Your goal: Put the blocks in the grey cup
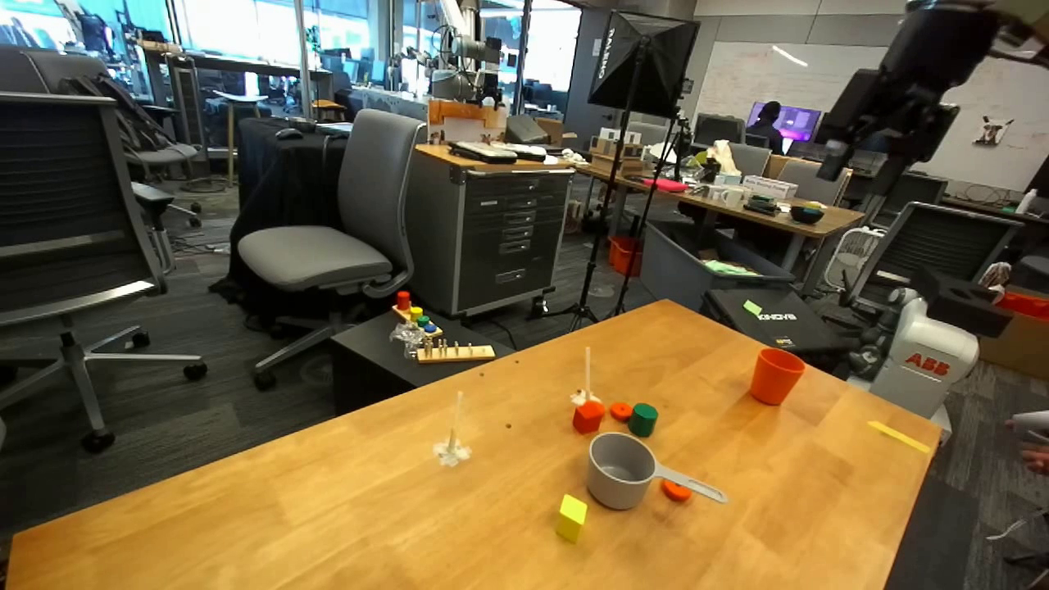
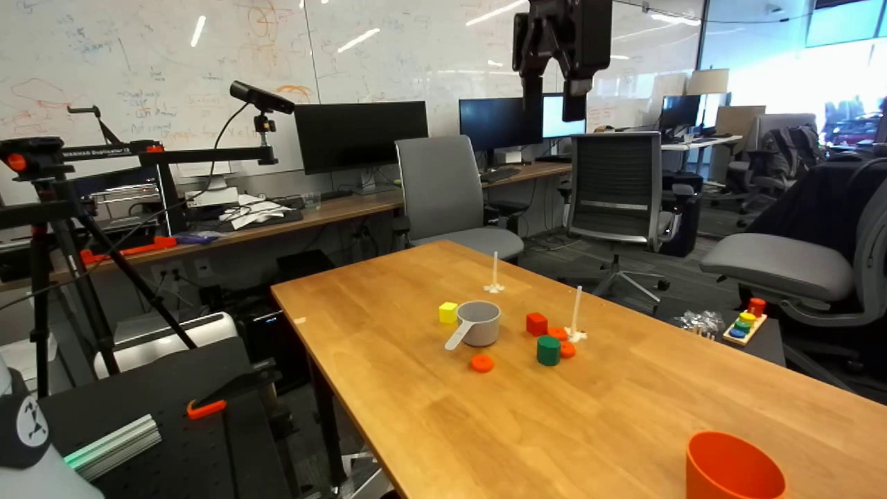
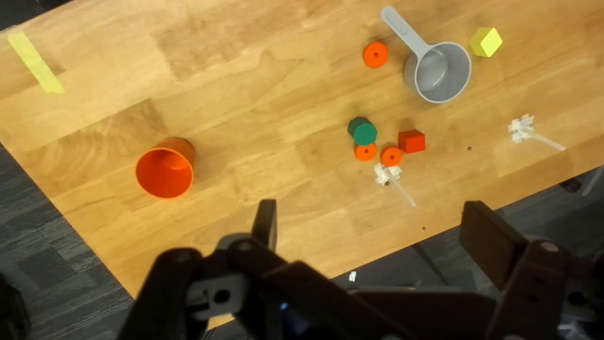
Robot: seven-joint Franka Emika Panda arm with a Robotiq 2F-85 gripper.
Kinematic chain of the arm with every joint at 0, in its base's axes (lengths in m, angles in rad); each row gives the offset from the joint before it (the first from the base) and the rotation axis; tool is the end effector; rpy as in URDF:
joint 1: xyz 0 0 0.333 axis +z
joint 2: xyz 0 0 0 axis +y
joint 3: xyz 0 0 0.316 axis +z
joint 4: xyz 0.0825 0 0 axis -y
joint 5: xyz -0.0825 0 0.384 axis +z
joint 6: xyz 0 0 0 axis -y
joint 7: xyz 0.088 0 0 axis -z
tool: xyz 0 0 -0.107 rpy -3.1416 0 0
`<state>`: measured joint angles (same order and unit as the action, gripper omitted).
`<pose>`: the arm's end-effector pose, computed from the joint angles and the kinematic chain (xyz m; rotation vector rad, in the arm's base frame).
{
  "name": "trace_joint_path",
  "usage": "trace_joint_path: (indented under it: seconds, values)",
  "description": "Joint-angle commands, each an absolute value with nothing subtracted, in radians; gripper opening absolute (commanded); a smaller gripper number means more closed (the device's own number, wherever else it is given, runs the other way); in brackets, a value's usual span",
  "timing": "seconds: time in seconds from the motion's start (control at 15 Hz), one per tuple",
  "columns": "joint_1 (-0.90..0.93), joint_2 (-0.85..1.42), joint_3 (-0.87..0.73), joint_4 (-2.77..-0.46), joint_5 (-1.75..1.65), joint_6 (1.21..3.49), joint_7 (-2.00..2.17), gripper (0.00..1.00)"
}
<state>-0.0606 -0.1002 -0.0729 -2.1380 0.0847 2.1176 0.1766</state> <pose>0.5226 -0.0670 0.4568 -3.0093 0.5339 -0.1186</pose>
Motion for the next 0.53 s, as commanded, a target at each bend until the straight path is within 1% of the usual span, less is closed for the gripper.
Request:
trace_joint_path:
  seconds: [0.0,0.2,0.4,0.47]
  values:
    - [-0.037,0.149,-0.026,-1.915,-0.019,2.087,0.353,1.0]
    - [0.001,0.346,-0.023,-1.763,-0.08,2.045,0.472,1.0]
    - [0.068,0.528,-0.053,-1.621,-0.142,1.996,0.542,1.0]
    - [0.043,0.405,-0.051,-1.772,-0.098,2.072,0.488,1.0]
